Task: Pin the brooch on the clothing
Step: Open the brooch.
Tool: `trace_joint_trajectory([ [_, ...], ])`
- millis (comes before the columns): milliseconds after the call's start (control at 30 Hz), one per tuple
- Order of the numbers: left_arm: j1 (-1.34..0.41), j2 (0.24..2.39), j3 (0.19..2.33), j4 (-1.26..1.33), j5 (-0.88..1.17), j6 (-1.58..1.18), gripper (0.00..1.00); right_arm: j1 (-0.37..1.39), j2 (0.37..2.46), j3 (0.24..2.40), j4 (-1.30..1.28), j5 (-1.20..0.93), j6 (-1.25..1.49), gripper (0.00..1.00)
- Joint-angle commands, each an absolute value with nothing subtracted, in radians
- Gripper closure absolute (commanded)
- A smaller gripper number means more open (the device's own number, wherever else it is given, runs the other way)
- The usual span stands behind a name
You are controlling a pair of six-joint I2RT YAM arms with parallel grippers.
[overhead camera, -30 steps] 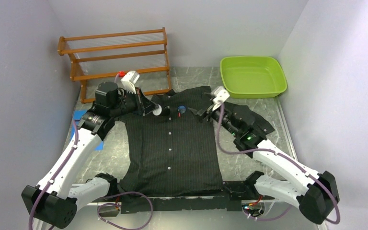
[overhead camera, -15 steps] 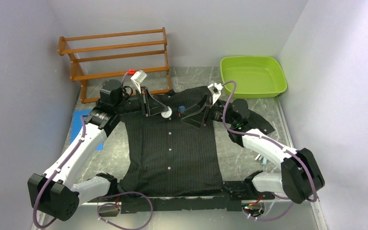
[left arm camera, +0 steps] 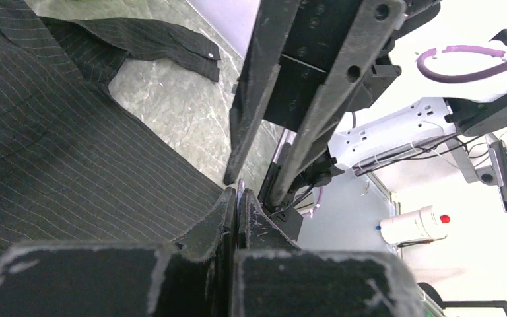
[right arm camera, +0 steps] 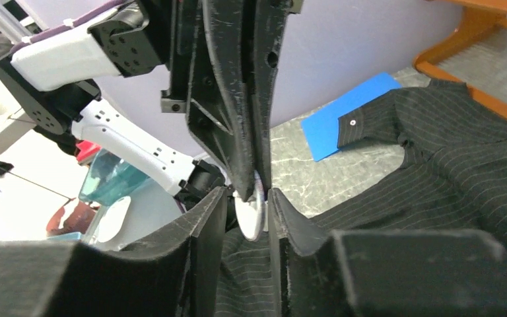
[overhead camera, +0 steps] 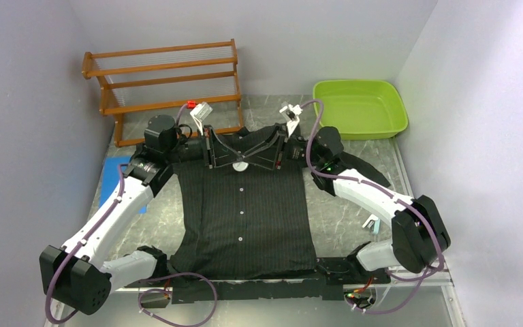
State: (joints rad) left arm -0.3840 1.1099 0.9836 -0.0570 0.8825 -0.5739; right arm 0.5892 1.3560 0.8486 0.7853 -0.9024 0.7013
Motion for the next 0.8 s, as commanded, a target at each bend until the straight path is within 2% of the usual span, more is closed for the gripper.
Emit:
trace_joint_trajectory([
  [0,-0.388,1.085,0.981,-0.03,0.878,-0.573,0.97,0.605,1.4,0.914,0.774,-0.939,0.696,0.69],
  [233,-0.388,1.088,0.986,-0.034,0.867,-0.571,0.97,0.623,1.404,0.919,0.76,-0.96,0.667,0.64],
  [267,-0.389,1.088,0.985,-0.033,0.865,-0.571,0.97,0.623,1.402,0.919,0.76,-0.965,0.663,0.68],
  [333,-0.388,1.089,0.985,-0.031,0.861,-0.569,0.97,0.623,1.403,0.92,0.753,-0.971,0.656,0.86],
  [400,-0.388,1.093,0.986,-0.03,0.863,-0.569,0.97,0.623,1.403,0.925,0.737,-0.969,0.647,1.0],
  [467,-0.388,1.098,0.988,-0.035,0.862,-0.568,0.97,0.623,1.405,0.927,0.729,-0.967,0.644,1.0],
  [533,-0.388,1.098,0.992,-0.05,0.852,-0.566,0.89,0.624,1.403,0.923,0.724,-0.961,0.637,1.0],
  [633,-0.387,1.083,1.009,-0.113,0.77,-0.557,0.51,0.621,1.391,0.914,0.716,-0.953,0.629,1.0],
  [667,-0.387,1.075,1.016,-0.148,0.723,-0.554,0.42,0.621,1.385,0.908,0.714,-0.946,0.623,1.0],
  [700,-0.383,1.066,1.02,-0.174,0.69,-0.555,0.37,0.619,1.377,0.905,0.708,-0.94,0.616,1.0],
  [767,-0.366,1.045,1.009,-0.178,0.669,-0.571,0.34,0.616,1.362,0.895,0.697,-0.932,0.604,1.0],
])
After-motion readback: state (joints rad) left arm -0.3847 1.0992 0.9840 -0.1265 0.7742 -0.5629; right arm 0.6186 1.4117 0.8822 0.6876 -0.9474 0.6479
